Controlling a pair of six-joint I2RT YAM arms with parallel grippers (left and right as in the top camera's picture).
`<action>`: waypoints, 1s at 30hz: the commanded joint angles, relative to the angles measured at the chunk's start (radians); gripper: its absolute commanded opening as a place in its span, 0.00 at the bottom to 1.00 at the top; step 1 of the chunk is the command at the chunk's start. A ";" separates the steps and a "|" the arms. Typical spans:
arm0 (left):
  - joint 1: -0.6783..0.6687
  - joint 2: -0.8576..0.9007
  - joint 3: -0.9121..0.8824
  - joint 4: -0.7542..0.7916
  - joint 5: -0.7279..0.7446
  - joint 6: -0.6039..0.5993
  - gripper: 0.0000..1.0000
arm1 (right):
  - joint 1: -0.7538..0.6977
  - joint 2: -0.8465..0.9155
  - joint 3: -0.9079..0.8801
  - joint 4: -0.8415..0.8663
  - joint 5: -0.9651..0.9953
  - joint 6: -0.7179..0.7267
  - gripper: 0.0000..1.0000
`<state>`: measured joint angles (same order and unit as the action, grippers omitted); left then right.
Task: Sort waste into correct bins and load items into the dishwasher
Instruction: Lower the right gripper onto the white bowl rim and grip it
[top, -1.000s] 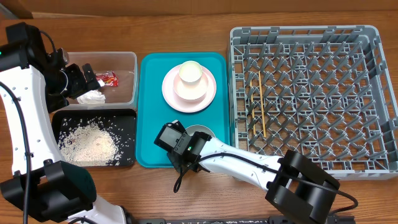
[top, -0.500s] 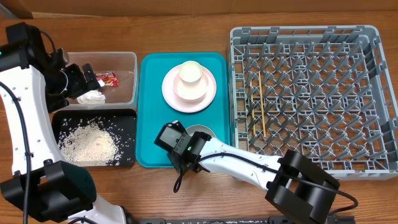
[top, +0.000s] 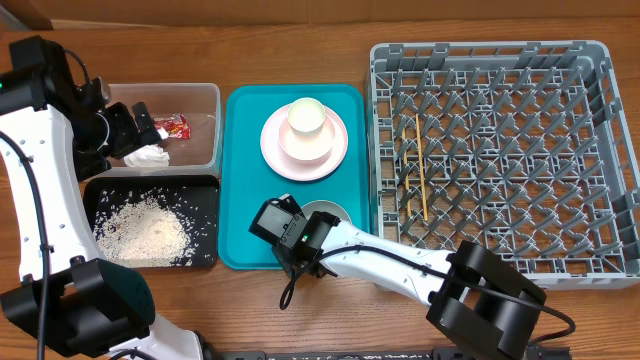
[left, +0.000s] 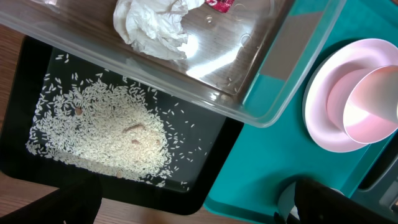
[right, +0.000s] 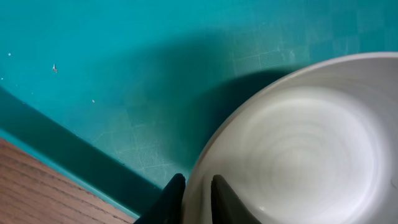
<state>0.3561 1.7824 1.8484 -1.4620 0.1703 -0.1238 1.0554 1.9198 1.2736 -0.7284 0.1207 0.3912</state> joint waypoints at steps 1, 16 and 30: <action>0.003 -0.006 0.017 0.001 -0.006 -0.003 1.00 | 0.004 -0.021 0.018 -0.004 0.017 0.000 0.18; 0.003 -0.006 0.017 0.001 -0.006 -0.003 1.00 | 0.004 -0.035 0.060 -0.043 0.017 0.000 0.17; 0.003 -0.006 0.017 0.001 -0.005 -0.004 1.00 | 0.004 -0.035 0.056 -0.061 0.017 0.000 0.14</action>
<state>0.3561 1.7824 1.8484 -1.4620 0.1703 -0.1238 1.0557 1.9194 1.3060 -0.7902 0.1234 0.3912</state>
